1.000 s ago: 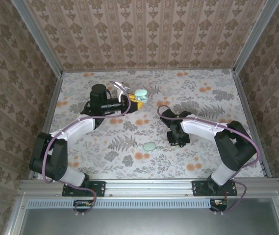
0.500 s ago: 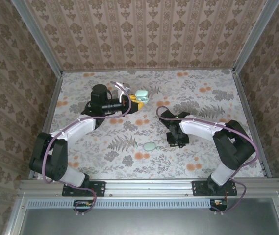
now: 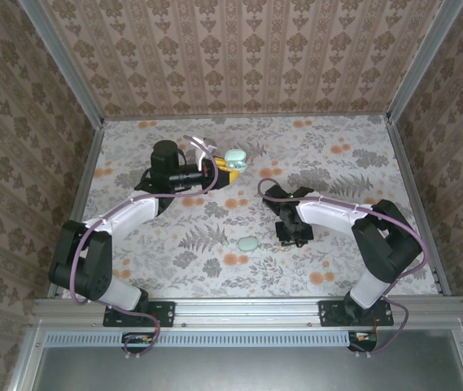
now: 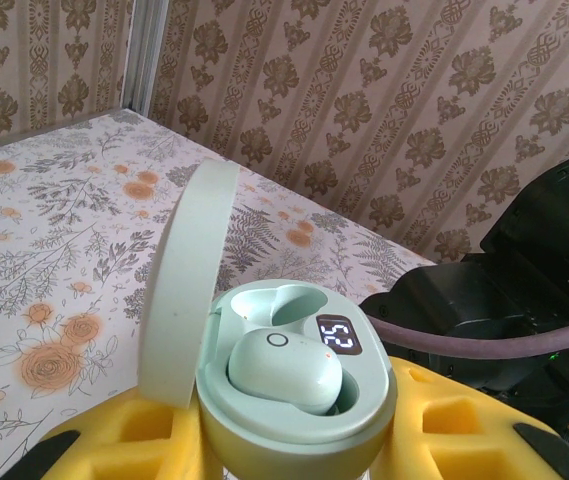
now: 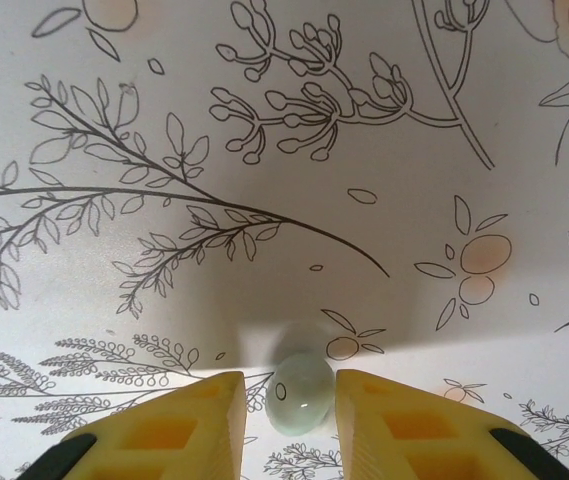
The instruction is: Insert the wireless bluetooth earbuds into the charging case
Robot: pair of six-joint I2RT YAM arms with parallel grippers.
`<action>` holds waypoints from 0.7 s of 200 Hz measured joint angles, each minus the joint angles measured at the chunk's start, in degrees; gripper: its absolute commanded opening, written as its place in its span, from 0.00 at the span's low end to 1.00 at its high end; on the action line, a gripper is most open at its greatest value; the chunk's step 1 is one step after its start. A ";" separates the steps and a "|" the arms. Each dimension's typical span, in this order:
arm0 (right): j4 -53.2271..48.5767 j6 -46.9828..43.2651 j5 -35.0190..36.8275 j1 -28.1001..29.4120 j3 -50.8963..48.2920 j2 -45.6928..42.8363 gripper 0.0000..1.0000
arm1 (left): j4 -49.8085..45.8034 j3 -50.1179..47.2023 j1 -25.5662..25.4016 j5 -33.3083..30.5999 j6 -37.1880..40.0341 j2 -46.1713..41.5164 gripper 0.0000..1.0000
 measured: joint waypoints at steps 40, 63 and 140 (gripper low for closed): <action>0.00 -0.02 0.02 0.22 0.00 1.03 0.30 | 0.00 0.02 0.00 0.00 0.00 0.00 0.18; 0.02 -0.02 0.02 0.22 0.00 1.97 0.29 | -0.02 0.02 0.00 0.00 0.02 0.00 0.18; 0.04 -0.02 0.02 0.50 0.24 2.36 0.23 | -0.04 0.02 0.00 0.00 0.48 0.00 0.18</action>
